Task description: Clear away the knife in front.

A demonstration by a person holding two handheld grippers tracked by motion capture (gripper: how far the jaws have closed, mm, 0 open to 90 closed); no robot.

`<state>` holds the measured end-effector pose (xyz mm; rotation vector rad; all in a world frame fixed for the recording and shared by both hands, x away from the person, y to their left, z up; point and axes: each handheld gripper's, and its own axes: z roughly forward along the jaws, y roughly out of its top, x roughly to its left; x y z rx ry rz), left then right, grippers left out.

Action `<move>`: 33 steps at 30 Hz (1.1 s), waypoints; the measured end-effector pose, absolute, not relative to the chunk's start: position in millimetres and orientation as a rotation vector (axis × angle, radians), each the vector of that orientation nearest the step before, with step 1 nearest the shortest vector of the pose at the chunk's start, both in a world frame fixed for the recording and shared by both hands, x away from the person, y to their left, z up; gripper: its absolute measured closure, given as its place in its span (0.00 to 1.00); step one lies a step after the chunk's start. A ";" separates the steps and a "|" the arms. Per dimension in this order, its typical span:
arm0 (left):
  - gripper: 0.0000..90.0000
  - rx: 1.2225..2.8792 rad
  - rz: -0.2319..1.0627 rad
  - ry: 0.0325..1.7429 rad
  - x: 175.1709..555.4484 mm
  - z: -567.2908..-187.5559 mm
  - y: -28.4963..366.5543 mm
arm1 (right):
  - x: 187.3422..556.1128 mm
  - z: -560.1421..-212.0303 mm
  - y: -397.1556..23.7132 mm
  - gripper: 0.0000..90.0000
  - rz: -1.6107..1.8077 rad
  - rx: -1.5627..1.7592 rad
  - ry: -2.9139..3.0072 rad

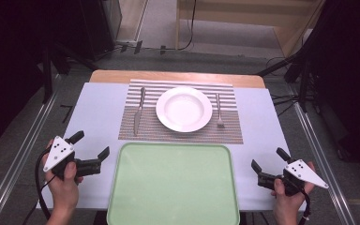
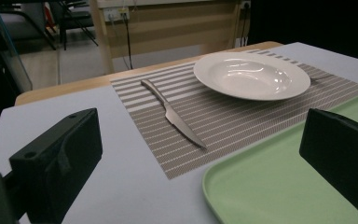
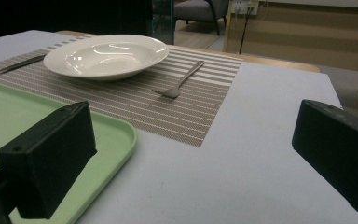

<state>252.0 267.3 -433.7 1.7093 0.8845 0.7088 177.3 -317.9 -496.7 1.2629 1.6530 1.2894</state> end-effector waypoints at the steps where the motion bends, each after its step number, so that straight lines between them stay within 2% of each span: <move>1: 0.00 1.709 0.709 0.884 252.0 -433.7 267.3 | 176.8 -496.1 -318.0 0.00 1.290 1.256 1.653; 33: 0.00 1.741 0.622 0.837 311.1 -408.1 225.6 | 172.6 -495.4 -311.4 0.00 1.267 1.224 1.686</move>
